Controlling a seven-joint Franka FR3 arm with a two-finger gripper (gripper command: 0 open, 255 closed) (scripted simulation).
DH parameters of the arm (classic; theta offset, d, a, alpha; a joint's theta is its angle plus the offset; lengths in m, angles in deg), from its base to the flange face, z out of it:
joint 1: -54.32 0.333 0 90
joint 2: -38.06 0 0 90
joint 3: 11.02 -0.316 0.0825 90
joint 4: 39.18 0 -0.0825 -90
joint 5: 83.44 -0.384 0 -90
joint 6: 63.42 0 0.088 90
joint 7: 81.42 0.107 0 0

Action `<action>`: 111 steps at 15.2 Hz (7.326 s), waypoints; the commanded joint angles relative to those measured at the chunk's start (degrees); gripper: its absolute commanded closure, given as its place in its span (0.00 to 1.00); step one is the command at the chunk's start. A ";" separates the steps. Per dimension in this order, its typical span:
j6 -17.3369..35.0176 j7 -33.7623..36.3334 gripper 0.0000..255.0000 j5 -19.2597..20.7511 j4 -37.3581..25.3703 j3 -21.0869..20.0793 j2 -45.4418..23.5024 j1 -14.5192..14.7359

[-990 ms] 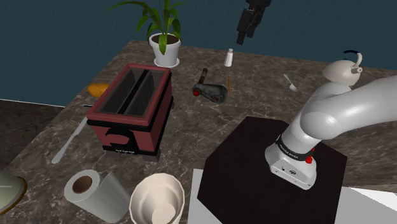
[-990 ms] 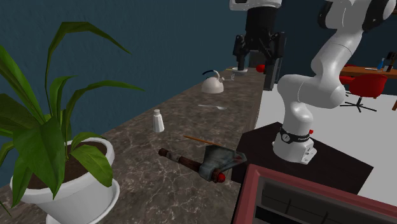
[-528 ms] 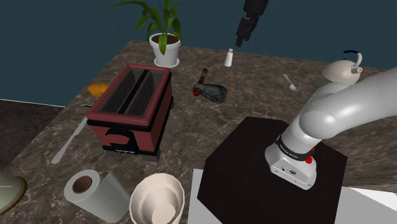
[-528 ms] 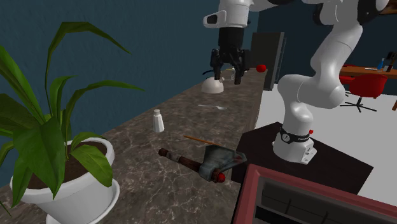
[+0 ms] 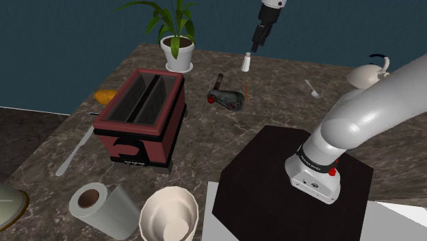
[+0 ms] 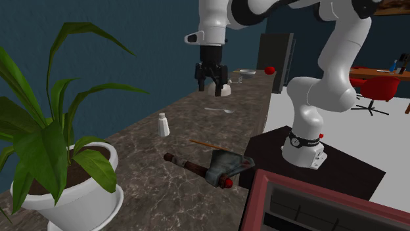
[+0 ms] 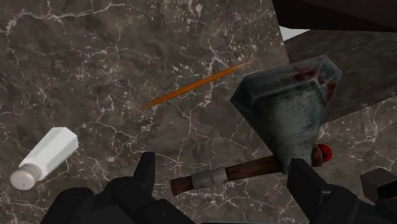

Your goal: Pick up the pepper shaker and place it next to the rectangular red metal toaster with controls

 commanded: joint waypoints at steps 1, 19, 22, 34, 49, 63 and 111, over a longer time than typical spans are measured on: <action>2.24 -2.97 0.00 -0.55 -1.78 1.96 -4.04 -0.16; 7.09 -28.72 0.00 -17.75 -32.34 8.89 -43.86 -8.28; 8.27 -29.09 0.00 -18.23 -32.04 8.58 -44.83 -8.52; 11.64 -29.81 0.00 -19.39 -30.46 7.97 -46.78 -8.64; 9.20 -29.11 1.00 -18.55 -31.69 8.36 -45.44 -8.44; 0.06 -27.00 1.00 -16.28 -37.84 9.31 -42.02 -8.19; -17.10 -7.47 1.00 -5.18 -33.65 4.06 -16.91 2.48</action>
